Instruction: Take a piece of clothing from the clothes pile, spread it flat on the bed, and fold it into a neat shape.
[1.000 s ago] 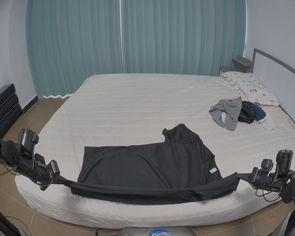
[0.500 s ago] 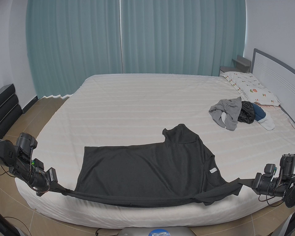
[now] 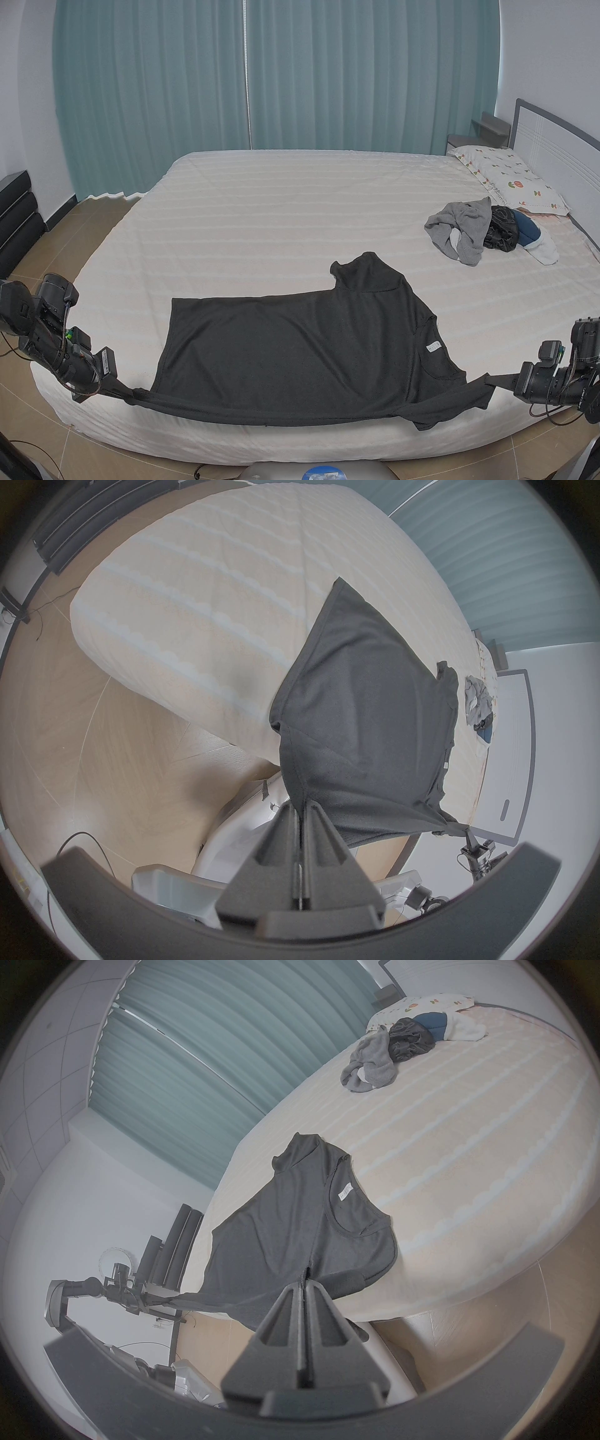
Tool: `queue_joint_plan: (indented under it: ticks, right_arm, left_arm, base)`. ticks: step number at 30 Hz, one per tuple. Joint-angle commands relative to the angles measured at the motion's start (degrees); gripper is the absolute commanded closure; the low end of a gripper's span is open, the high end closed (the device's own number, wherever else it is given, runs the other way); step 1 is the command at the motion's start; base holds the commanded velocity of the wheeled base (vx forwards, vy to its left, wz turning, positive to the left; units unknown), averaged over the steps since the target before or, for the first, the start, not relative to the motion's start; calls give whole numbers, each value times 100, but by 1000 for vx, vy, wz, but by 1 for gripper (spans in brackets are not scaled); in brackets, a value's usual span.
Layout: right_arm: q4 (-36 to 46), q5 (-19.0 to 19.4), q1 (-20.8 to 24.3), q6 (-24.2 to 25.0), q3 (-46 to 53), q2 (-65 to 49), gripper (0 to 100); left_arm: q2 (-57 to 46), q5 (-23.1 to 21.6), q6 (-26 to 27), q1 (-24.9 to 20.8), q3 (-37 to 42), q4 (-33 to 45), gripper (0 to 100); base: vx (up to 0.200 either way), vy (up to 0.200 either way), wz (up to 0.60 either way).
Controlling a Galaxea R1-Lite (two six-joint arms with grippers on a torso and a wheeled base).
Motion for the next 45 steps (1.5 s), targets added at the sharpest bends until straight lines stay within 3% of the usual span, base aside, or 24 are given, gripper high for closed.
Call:
queue_joint_plan:
  ticks: [1,23,31,45]
  right_arm:
    - [3,-13,28,7,-352,525,100]
    - [11,-329,397,78,-2093,2512,100]
    - [29,-479,397,236,-2550,2705,100]
    - [38,-602,397,376,-2884,2661,100]
  left_arm:
    - [490,8,-25,1,-250,6,100]
    - [1931,104,-288,-25,-1560,-47,100]
    - [2230,192,-561,-34,-1982,-56,100]
    - [2195,201,-719,-306,-2034,-47,100]
  base:
    - [0,0,0]
    - [0,0,0]
    - [0,0,0]
    - [0,0,0]
